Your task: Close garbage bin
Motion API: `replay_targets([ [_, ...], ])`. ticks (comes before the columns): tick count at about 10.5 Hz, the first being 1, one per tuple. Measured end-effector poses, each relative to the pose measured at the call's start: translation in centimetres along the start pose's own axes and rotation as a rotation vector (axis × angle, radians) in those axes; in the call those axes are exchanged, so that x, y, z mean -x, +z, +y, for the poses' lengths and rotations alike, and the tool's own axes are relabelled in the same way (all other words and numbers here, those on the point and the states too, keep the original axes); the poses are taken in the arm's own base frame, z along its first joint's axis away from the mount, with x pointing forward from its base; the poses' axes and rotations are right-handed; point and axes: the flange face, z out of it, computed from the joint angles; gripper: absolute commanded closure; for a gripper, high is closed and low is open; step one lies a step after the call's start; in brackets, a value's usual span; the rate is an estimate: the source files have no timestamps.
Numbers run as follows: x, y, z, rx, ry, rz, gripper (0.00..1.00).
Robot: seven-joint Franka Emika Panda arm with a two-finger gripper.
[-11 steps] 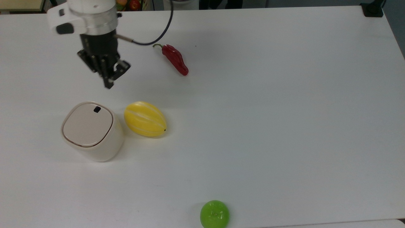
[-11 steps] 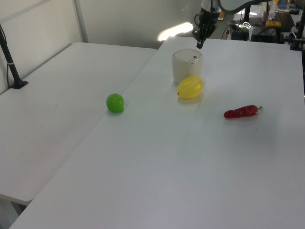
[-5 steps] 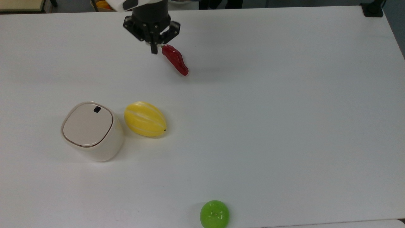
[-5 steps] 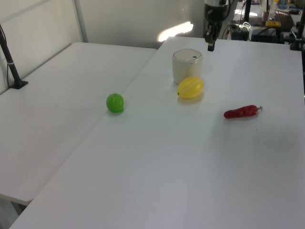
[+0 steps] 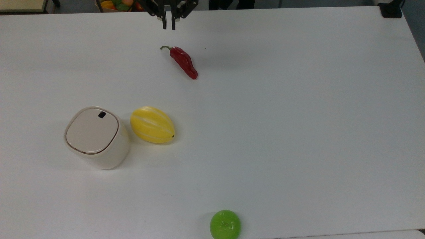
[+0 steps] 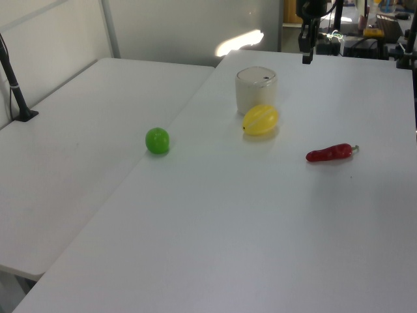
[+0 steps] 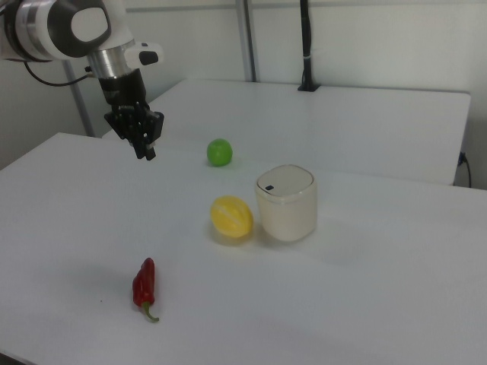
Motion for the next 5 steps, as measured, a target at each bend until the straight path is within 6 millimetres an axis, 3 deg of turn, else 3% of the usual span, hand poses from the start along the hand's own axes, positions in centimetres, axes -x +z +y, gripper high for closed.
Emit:
replay_targets([
  [5,0.14,0.39,-0.02,0.001,-0.002,-0.010,0.00],
])
